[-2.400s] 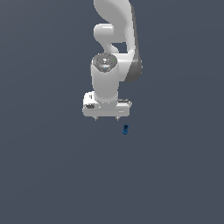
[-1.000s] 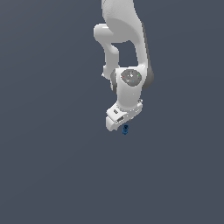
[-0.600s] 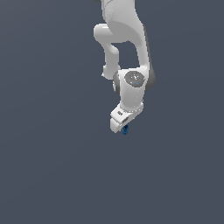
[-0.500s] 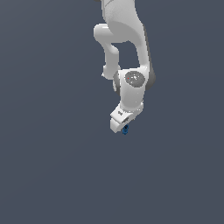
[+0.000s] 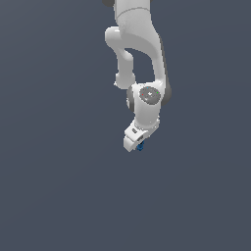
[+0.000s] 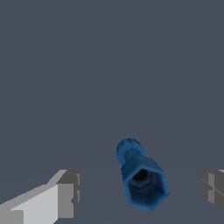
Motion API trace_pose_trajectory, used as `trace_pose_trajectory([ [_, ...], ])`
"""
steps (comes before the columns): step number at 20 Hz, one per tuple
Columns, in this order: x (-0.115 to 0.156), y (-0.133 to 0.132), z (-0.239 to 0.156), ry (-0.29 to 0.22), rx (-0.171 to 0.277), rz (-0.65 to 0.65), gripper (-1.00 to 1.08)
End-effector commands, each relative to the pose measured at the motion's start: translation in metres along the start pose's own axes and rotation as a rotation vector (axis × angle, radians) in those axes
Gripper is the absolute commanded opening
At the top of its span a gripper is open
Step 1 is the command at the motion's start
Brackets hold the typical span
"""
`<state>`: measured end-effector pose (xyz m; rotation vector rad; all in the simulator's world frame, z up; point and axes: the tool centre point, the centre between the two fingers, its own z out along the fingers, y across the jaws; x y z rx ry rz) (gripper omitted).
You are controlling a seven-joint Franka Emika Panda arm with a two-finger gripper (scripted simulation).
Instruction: Pick up the object and move it to a goal position.
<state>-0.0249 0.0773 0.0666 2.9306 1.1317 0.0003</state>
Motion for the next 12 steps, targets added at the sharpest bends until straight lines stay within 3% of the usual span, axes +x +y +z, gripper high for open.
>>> trace_pose_trajectory([
  [1, 0.0, -0.001, 0.013, 0.0, 0.0, -0.002, 1.0],
  [7, 0.0, 0.0, 0.024, 0.0, 0.0, -0.002, 1.0],
  [8, 0.0, 0.0, 0.024, 0.0, 0.0, -0.002, -1.0],
  [12, 0.0, 0.0, 0.024, 0.0, 0.0, -0.002, -1.0],
])
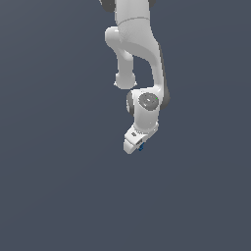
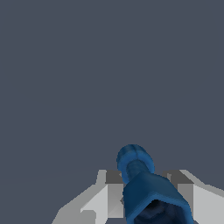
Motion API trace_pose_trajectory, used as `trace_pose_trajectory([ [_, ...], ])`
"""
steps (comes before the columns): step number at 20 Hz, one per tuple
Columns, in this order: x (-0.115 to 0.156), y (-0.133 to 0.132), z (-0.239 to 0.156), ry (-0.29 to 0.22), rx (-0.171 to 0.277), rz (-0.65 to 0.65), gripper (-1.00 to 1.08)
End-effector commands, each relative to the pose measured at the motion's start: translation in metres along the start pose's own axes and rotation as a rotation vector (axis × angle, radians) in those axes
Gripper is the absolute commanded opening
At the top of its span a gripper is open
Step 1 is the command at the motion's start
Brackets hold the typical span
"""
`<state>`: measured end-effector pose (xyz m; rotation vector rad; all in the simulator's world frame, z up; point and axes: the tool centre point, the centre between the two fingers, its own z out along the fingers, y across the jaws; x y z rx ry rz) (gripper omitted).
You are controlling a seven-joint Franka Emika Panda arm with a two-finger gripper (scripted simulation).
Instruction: Pick up the object and move it to a goal position.
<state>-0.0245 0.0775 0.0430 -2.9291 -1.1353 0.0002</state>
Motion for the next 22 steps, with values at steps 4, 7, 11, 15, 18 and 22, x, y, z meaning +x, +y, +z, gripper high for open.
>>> trace_pose_trajectory([
  [4, 0.0, 0.0, 0.0, 0.0, 0.0, 0.0, -1.0],
  [7, 0.0, 0.0, 0.0, 0.0, -0.001, 0.0, -1.0],
  [11, 0.0, 0.001, -0.008, 0.0, -0.001, 0.0, -1.0],
  [15, 0.0, 0.002, -0.024, 0.0, -0.001, 0.0, -1.0],
  [18, 0.0, 0.004, -0.044, 0.0, -0.001, -0.001, -1.0],
  [22, 0.0, 0.007, -0.078, 0.0, 0.0, -0.001, -1.0],
])
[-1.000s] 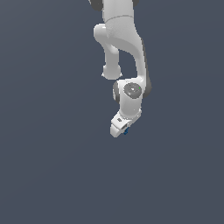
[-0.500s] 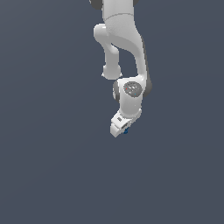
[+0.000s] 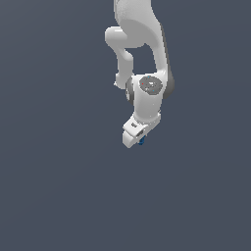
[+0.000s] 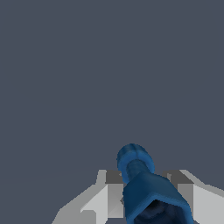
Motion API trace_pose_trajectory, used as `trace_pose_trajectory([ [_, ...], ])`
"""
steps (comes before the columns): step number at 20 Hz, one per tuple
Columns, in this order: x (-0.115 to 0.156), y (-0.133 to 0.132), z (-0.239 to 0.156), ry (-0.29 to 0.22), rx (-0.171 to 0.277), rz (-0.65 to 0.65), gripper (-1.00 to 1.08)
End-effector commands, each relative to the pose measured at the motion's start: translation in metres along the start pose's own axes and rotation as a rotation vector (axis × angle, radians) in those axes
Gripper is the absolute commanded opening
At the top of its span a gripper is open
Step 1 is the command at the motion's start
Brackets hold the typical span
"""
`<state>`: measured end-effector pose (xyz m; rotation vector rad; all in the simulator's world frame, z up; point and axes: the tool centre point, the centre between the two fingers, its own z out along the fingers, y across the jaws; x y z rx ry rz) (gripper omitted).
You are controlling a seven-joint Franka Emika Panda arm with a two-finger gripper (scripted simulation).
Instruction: Pick up the object and move it to a goal position.
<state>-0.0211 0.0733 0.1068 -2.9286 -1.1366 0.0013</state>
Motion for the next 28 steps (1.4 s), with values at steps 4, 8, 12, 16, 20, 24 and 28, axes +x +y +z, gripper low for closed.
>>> trace_pose_trajectory([
  [4, 0.0, 0.005, -0.056, 0.001, 0.0, -0.001, -1.0],
  [8, 0.0, 0.009, -0.102, 0.002, 0.001, -0.001, -1.0],
  [12, 0.001, 0.013, -0.147, 0.002, 0.001, -0.002, -1.0],
  [16, 0.001, 0.017, -0.19, 0.002, 0.001, -0.002, -1.0],
  [20, 0.002, 0.021, -0.232, 0.002, 0.001, -0.002, -1.0],
  [24, 0.003, 0.026, -0.273, 0.002, 0.001, -0.001, -1.0],
  [28, 0.004, 0.031, -0.307, 0.001, 0.0, 0.0, -1.0],
])
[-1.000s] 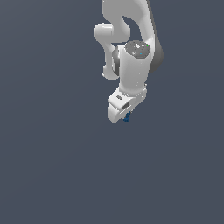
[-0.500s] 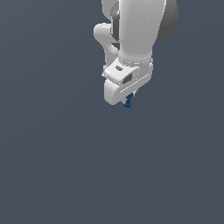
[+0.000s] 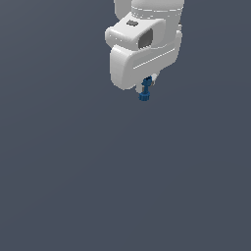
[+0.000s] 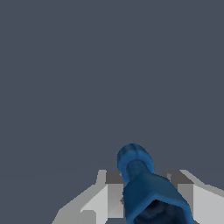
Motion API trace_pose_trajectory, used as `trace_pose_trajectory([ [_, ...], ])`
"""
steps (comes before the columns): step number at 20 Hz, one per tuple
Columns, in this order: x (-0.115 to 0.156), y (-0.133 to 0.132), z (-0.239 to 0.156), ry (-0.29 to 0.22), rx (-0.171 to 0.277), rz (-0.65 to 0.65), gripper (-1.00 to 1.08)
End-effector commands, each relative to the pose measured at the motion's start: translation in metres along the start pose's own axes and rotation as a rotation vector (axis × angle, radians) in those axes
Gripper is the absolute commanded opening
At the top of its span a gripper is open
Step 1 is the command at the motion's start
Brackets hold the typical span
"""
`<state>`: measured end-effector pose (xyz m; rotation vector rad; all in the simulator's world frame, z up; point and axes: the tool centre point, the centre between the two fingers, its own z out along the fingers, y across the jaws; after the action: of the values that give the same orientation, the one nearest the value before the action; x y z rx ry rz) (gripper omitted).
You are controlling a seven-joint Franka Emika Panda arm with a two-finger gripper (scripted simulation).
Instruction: Pick up the object and move it to a goal position.
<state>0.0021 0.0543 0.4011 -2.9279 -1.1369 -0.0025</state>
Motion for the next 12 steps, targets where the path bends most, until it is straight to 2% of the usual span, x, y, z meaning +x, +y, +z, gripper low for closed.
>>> trace_pose_trajectory([
  [1, 0.0, 0.002, -0.02, -0.001, 0.001, 0.0, -1.0],
  [12, 0.004, 0.009, -0.064, -0.002, 0.0, 0.001, -1.0],
])
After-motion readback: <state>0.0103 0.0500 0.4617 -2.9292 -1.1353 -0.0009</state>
